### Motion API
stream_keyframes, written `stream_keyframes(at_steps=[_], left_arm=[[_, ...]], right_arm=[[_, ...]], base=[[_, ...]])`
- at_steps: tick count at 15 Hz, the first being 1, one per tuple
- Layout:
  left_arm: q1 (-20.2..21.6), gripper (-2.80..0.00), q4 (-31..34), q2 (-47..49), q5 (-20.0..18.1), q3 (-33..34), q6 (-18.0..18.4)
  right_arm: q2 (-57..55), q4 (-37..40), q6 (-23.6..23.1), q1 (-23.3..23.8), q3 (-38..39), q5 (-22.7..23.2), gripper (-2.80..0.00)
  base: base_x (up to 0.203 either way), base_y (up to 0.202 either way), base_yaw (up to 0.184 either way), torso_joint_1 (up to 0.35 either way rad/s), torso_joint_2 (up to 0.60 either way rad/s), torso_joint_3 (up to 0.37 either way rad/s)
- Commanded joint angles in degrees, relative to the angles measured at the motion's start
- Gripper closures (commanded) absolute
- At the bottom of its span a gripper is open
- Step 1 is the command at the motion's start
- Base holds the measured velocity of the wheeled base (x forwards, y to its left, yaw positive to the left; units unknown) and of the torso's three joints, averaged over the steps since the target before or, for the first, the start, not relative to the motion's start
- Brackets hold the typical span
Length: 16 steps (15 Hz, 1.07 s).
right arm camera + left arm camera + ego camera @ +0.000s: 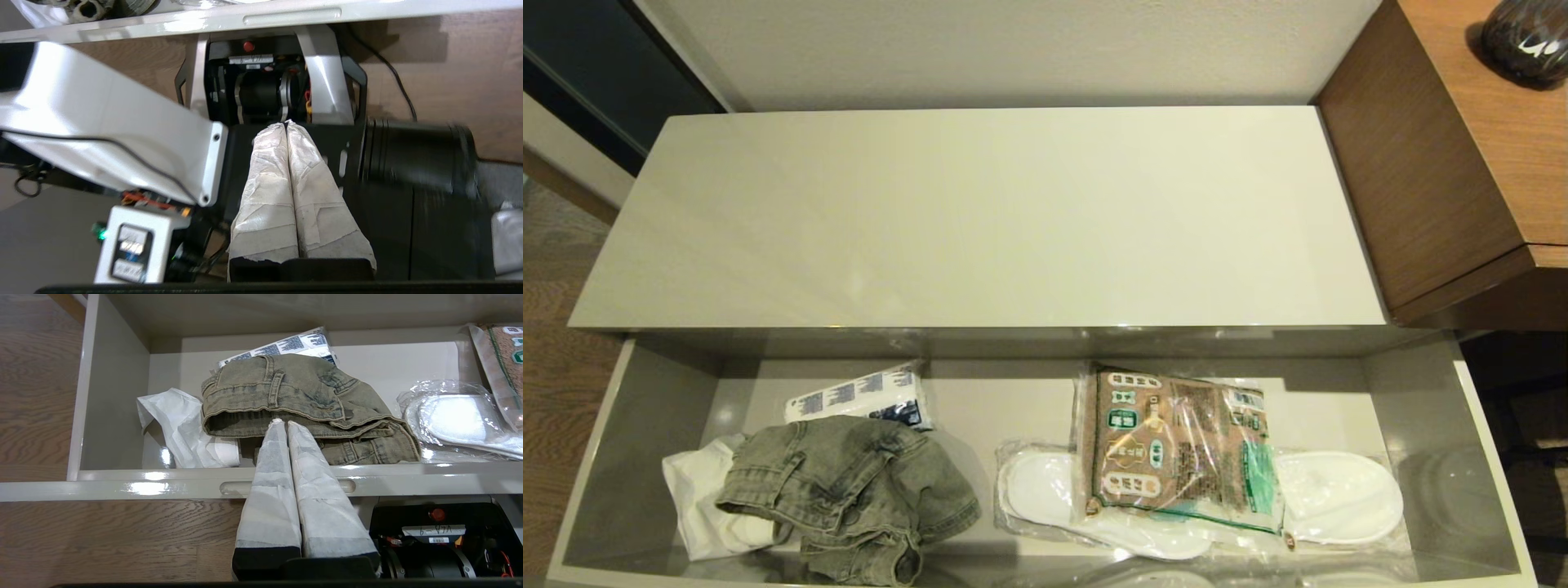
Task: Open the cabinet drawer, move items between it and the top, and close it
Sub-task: Take out the shorts from the drawer
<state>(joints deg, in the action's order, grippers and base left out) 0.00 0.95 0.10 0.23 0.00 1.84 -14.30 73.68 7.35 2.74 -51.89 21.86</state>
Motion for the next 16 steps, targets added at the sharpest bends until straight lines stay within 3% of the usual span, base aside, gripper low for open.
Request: stream_keyframes(at_steps=[1,4,10,12,16], left_arm=[[0.0,0.00,0.1,0.1,0.0,0.0,0.0],[0.0,0.00,0.0,0.1,0.0,0.0,0.0],[0.0,0.00,0.0,0.1,0.0,0.0,0.0],[0.0,0.00,0.0,0.1,0.0,0.0,0.0],[0.0,0.00,0.1,0.1,0.0,0.0,0.0]], right_arm=[[7.6,-6.9,-0.4,-1.0,6.3,0.1,0.00],[14.3,-23.2,-2.0,-2.0,16.6,-2.6,0.00],[14.0,-43.1,-2.5,-2.2,27.0,-11.9,0.00],[14.0,-53.5,-3.3,-2.2,33.9,-16.0,0.00],[14.1,-81.6,-7.6,-2.2,50.4,-17.5,0.00]], base=[[0.000,0.000,0.000,0.000,0.00,0.000],[0.000,0.000,0.000,0.000,0.00,0.000],[0.000,0.000,0.000,0.000,0.00,0.000],[0.000,0.000,0.000,0.000,0.00,0.000],[0.000,0.000,0.000,0.000,0.00,0.000]])
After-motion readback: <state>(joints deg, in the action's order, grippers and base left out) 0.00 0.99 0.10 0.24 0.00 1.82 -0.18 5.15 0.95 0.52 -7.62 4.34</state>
